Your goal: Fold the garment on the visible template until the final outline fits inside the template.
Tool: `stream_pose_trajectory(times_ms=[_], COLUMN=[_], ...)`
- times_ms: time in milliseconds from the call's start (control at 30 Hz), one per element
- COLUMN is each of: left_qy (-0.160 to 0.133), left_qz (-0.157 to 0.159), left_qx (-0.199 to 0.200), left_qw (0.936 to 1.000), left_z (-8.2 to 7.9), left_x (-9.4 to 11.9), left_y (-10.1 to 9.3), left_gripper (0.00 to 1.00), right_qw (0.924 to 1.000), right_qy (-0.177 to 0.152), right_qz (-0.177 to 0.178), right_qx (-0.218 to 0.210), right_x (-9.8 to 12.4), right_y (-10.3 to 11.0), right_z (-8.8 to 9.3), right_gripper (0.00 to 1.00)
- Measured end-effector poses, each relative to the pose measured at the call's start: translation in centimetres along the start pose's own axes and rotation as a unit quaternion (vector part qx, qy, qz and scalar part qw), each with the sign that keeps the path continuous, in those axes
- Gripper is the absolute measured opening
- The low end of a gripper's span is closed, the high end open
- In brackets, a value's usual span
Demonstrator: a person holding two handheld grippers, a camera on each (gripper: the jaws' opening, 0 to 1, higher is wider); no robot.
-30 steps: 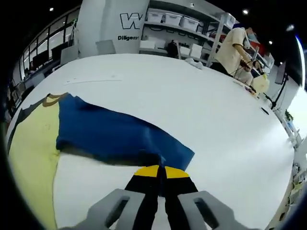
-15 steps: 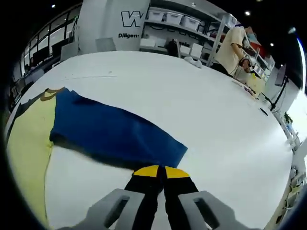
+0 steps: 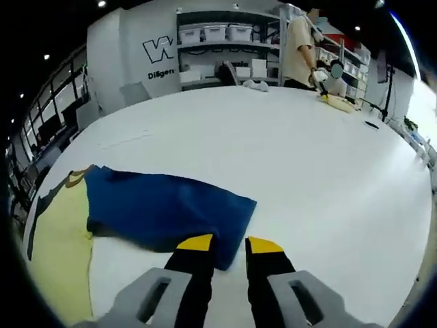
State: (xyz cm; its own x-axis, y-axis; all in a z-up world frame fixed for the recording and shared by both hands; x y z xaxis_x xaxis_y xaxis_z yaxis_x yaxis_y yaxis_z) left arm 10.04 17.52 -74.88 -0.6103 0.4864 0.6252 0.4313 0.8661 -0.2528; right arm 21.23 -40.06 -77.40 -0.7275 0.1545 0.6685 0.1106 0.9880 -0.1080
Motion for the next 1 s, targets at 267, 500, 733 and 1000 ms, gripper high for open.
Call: stream_pose_trajectory(times_ms=[267,500,733,1000], left_qy=[0.003,0.002,0.002,0.005], left_qz=[0.000,0.000,-0.003,-0.007], left_qx=[-0.004,-0.005,-0.003,-0.001], left_qw=[1.0000,1.0000,1.0000,1.0000], left_z=[0.0,0.0,0.0,0.1], left_x=[0.0,0.0,0.0,-0.1], left_y=[-0.1,-0.1,0.0,0.1], left_gripper=[0.96,0.96,0.96,0.96], right_qw=[0.9987,0.9977,0.9975,0.9975], right_qy=[-0.021,-0.027,0.009,0.034], right_qz=[-0.003,0.012,0.005,-0.007], right_qx=[-0.047,-0.060,-0.070,-0.062], right_x=[-0.6,-1.0,-2.5,-3.9], right_y=[-1.7,-1.5,-0.5,-0.7], right_z=[-0.6,-1.0,-0.8,-0.4], right_gripper=[0.15,0.14,0.15,0.13])
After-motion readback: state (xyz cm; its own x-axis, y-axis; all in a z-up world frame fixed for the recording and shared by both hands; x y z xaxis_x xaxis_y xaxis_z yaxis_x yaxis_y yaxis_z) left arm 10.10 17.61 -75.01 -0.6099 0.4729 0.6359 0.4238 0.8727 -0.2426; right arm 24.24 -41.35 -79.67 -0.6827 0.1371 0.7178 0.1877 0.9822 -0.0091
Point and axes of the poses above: the point that each gripper's makers call its tool centre point, and the gripper's own axes: x roughly backward along the fingers, y roughly to its left, z roughly out of its underside, the point moved 10 cm from there along x, roughly backward along the fingers, and after that the axes turned 13 degrees about x, right-handed, at the moved point
